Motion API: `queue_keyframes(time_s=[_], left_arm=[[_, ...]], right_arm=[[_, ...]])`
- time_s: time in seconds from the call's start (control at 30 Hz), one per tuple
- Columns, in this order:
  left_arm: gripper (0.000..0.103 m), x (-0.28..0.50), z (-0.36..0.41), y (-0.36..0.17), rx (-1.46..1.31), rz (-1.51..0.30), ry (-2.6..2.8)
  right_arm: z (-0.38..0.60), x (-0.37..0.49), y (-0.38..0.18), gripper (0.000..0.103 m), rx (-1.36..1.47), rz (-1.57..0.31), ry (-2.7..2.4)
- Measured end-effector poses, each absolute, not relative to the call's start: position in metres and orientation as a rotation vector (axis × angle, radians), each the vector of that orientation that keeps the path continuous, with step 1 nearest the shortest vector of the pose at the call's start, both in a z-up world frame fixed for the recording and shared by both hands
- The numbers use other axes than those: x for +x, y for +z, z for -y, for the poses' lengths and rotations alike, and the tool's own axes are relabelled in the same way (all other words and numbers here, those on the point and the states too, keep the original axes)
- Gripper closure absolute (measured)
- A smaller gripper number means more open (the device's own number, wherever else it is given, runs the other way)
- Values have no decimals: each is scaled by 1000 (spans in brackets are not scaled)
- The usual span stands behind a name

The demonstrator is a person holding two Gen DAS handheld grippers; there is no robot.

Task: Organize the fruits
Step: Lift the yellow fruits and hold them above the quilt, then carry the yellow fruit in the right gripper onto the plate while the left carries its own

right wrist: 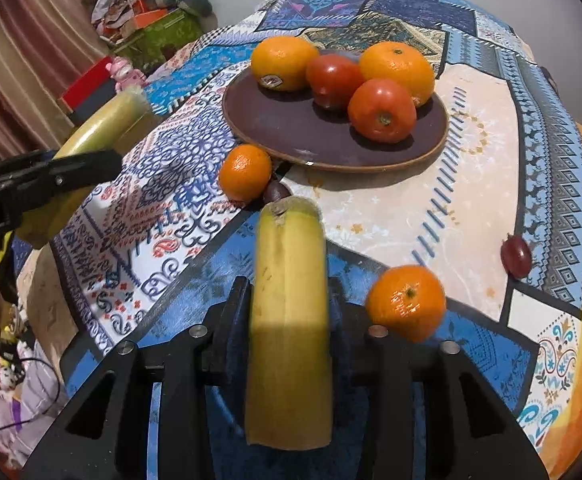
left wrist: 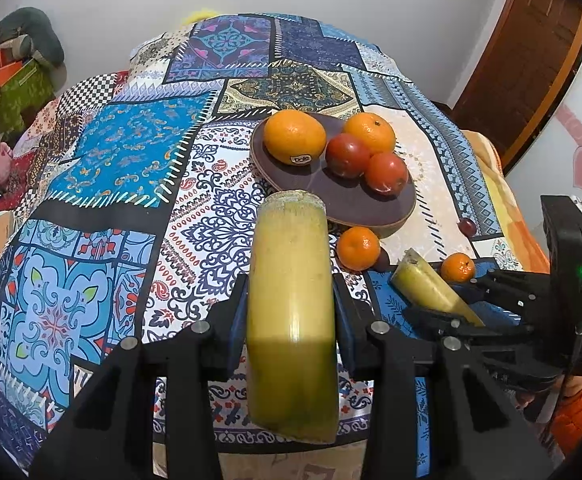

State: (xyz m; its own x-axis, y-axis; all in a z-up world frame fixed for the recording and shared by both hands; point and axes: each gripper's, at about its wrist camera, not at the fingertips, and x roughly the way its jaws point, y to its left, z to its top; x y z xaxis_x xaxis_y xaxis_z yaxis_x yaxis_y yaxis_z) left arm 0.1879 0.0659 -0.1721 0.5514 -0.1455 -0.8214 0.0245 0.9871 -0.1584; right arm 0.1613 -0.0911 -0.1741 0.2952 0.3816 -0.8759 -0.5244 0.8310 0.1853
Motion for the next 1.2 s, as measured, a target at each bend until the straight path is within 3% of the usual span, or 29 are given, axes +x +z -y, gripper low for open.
queue_keyframes(time_s=[0.67, 1.2], left_arm=[[65, 241, -48, -147, -139, -913, -136], [65, 311, -44, -143, -171, -891, -140]], right_arm=[[111, 199, -110, 71, -53, -902, 552], [86, 277, -114, 71, -44, -893, 560]])
